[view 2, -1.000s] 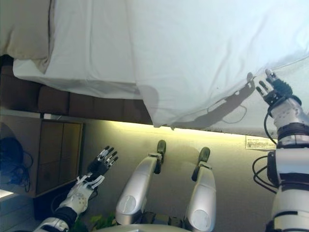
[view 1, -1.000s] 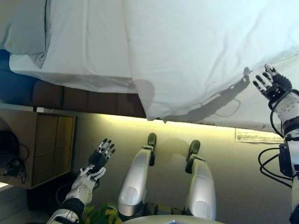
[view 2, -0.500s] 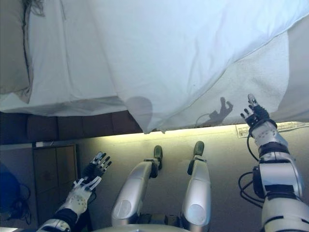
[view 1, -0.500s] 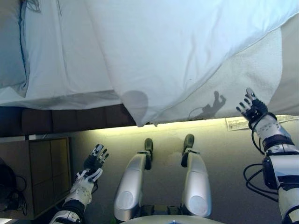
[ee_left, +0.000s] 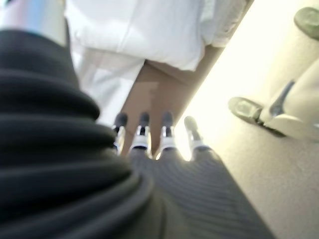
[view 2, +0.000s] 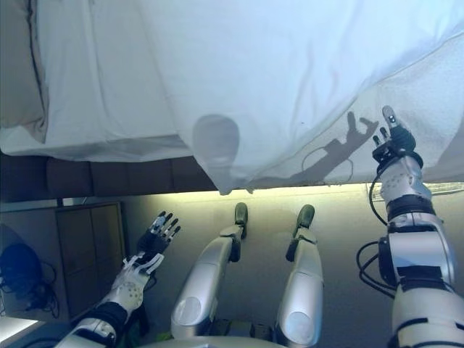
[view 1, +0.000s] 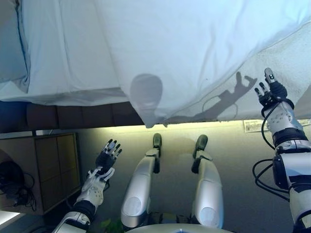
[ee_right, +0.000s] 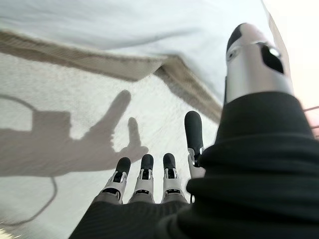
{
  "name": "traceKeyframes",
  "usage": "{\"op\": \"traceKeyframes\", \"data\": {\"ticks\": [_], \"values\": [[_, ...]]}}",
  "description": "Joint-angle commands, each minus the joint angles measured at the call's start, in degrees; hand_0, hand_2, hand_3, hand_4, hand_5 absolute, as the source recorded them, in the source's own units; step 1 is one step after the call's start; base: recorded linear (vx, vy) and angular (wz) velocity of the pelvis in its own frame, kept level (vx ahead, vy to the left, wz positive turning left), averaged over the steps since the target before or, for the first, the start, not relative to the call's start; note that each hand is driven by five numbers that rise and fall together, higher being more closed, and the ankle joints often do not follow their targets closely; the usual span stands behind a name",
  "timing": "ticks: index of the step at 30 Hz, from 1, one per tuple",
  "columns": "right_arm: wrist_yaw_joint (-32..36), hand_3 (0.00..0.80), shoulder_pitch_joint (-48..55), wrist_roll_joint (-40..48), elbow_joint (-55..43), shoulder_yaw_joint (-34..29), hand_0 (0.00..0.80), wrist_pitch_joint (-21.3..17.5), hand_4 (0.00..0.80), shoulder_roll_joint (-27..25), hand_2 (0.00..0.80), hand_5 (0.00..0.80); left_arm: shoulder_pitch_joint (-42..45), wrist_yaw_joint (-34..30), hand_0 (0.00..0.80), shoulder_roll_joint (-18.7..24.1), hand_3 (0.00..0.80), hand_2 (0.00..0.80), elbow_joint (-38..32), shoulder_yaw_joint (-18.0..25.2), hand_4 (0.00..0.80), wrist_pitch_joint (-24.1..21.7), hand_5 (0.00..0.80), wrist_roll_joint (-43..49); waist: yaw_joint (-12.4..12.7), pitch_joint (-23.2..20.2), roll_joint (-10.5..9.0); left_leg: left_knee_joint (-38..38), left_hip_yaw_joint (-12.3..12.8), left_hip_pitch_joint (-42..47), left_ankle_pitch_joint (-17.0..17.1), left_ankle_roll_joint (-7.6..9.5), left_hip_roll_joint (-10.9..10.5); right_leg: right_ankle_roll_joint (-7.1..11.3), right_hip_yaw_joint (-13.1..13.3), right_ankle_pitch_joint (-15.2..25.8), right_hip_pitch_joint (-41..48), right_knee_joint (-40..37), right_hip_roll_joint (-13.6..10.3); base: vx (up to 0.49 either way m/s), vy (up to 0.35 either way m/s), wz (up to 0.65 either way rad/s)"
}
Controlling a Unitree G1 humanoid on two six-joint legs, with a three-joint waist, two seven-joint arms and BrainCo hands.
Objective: Make the bed neatly
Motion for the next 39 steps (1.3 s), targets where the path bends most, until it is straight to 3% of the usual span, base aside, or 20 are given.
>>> {"op": "traceKeyframes", "data": {"ticks": [1, 9, 16, 25, 39], "values": [[-0.63, 0.0, -5.12, -0.88, -0.79, 3.44, 0.0, -3.34, 0.0, -6.09, 0.0, 0.0, 1.83, 0.5, 0.0, 2.51, 0.0, 0.0, -1.37, -0.25, 0.0, -1.0, 0.0, -2.28, 0.24, -0.09, 0.71, 5.04, 0.86, -2.16, -3.85, -0.37, 1.42, 1.37, -1.32, -1.83, -0.25, 1.54, 0.1, 0.048, 0.001, 0.07], [0.33, 0.0, -8.9, 0.75, -0.59, 5.3, 0.0, -1.13, 0.0, -8.76, 0.0, 0.0, 3.4, 0.57, 0.0, 3.55, 0.0, 0.0, -2.85, -0.21, 0.0, -0.08, 0.0, -2.7, 1.56, -0.09, 0.74, 5.55, -0.39, -4.5, -4.48, -0.36, 1.73, 1.58, -0.85, -4.29, -2.52, 4.75, 0.99, 0.074, -0.029, 0.06], [1.0, 0.0, -11.3, -0.62, -0.36, 7.35, 0.0, 0.66, 0.0, -10.32, 0.0, 0.0, 5.31, 0.16, 0.0, 3.61, 0.0, 0.0, -5.39, -0.71, 0.0, -0.61, 0.0, -3.79, 2.16, -0.09, 2.12, 6.1, -0.69, -6.7, -4.16, -0.07, 1.24, 1.1, -0.59, -5.29, -5.24, 7.14, 1.02, 0.04, 0.012, 0.04], [2.33, 0.0, -15.21, -0.19, 0.89, 9.12, 0.0, 3.04, 0.0, -11.86, 0.0, 0.0, 7.12, -0.18, 0.0, 4.42, 0.0, 0.0, -7.58, -1.33, 0.0, -0.47, 0.0, -5.19, 3.99, -0.09, 3.97, 2.42, -1.4, -8.37, -1.02, -0.4, 1.26, 0.8, -1.08, -6.57, -7.7, 9.41, 0.8, 0.03, 0.016, 0.06], [5.35, 0.0, -21.03, 2.13, -0.9, 11.31, 0.0, 3.54, 0.0, -11.12, 0.0, 0.0, 10.06, -2.0, 0.0, 4.94, 0.0, 0.0, -9.63, -0.33, 0.0, -0.1, 0.0, -4.69, 6.99, -0.09, 5.61, -1.45, -2.12, -8.76, 1.92, -1.21, 1.36, 1.08, -3.08, -7.38, -8.54, 10.61, -0.56, 0.004, 0.004, 0.06]]}}
